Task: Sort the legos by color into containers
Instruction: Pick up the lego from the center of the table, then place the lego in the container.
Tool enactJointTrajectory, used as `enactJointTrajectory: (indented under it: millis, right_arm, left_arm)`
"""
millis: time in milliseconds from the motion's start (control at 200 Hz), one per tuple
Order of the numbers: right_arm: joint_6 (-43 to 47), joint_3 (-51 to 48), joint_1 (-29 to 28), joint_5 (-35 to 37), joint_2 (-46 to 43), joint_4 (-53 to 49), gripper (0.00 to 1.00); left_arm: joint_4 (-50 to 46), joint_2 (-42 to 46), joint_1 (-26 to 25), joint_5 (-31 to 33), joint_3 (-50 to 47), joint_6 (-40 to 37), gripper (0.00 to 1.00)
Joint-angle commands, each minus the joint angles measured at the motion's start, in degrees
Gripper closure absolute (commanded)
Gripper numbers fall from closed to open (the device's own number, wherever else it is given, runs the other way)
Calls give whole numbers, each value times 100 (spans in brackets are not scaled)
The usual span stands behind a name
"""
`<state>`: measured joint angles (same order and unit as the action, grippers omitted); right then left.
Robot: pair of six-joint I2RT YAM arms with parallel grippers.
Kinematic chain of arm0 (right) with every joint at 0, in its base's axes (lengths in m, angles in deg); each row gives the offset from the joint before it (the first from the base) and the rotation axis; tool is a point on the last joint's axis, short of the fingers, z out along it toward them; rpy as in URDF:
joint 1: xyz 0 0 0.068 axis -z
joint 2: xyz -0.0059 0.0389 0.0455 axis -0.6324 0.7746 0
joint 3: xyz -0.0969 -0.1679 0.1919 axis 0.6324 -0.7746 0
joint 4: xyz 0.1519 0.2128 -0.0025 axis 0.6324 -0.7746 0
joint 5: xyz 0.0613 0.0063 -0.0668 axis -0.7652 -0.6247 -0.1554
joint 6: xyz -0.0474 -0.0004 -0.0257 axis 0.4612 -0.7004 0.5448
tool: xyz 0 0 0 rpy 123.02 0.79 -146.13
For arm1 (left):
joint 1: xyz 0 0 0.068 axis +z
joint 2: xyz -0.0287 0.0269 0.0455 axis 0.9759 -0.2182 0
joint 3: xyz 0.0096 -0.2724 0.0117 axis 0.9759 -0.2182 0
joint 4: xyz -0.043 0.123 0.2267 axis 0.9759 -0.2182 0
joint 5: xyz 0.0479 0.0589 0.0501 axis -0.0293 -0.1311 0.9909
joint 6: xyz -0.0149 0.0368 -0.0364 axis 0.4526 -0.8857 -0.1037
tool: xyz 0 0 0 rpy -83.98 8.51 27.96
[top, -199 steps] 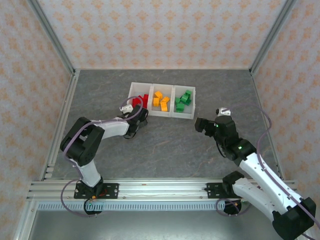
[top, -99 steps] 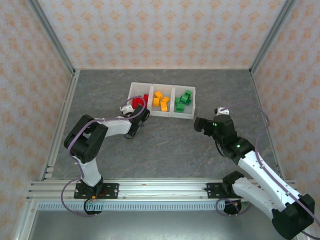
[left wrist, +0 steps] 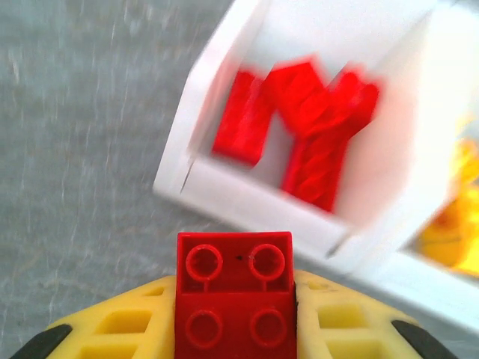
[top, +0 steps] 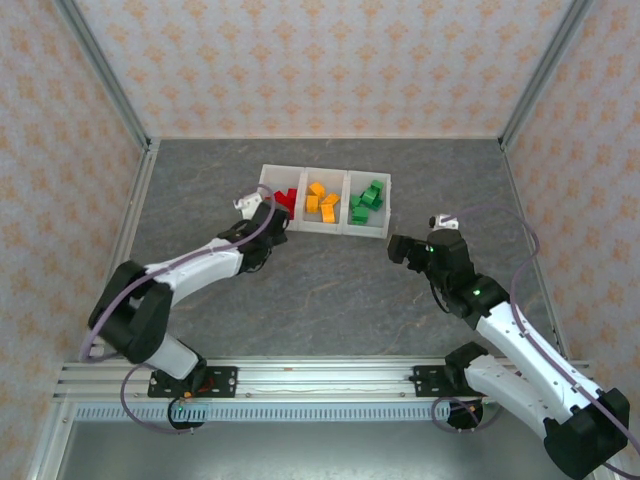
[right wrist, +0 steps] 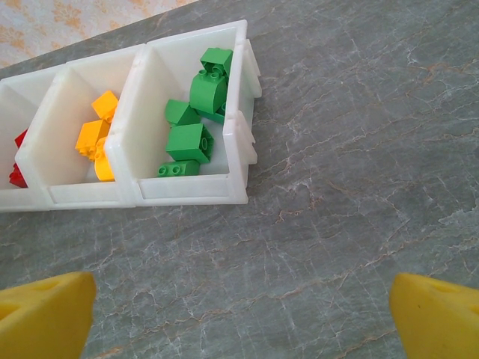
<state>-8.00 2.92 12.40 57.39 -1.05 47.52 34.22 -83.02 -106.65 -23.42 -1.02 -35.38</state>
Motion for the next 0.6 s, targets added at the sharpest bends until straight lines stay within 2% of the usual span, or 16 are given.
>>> enactJointTrajectory:
  millis: [0, 75, 205, 596]
  right_arm:
    - [-112, 29, 11, -46, -68, 101, 0]
    - [-107, 45, 7, 1, -102, 48, 0]
    - [-73, -24, 11, 69, -223, -2, 0]
    - [24, -88, 11, 158, -200, 12, 0]
  left_arm:
    - [-4, 135, 40, 478, 504, -695, 71]
    - [-258, -183, 186, 588, 1093, -1090, 71]
    - [-644, -1018, 439, 350, 2144, -1482, 72]
    - [-1289, -3285, 670, 75, 4562, -1781, 69]
